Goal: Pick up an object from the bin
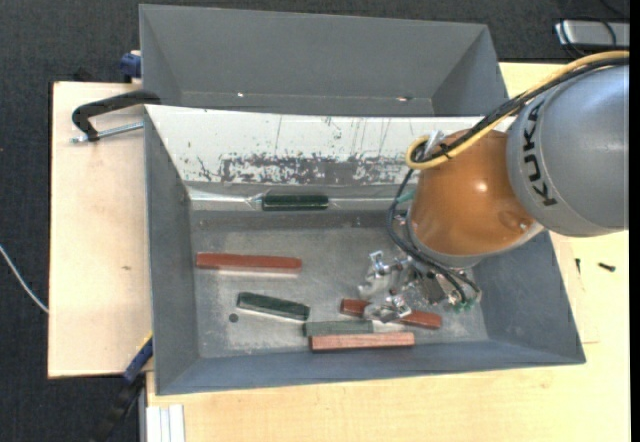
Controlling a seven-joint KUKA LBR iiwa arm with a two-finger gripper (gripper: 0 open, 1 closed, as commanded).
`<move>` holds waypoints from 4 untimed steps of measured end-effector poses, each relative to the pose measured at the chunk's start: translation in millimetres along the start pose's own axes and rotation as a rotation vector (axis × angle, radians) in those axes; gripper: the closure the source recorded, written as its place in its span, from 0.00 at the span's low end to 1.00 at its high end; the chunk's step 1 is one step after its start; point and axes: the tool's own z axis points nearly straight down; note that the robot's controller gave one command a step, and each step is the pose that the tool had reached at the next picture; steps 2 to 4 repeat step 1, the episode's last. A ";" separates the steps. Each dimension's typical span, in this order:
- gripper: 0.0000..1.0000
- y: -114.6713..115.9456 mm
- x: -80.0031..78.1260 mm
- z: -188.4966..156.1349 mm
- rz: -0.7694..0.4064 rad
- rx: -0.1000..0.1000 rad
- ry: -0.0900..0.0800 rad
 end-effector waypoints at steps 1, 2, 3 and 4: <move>1.00 9.7 -0.9 -121.4 0.017 0.007 -0.008; 1.00 9.7 -0.9 -121.4 0.017 0.007 -0.008; 1.00 9.7 -0.9 -121.4 0.017 0.007 -0.008; 1.00 9.7 -0.9 -121.4 0.017 0.007 -0.008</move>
Offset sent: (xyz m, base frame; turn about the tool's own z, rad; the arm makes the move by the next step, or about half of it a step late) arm 0.0000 0.0000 0.0000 0.0000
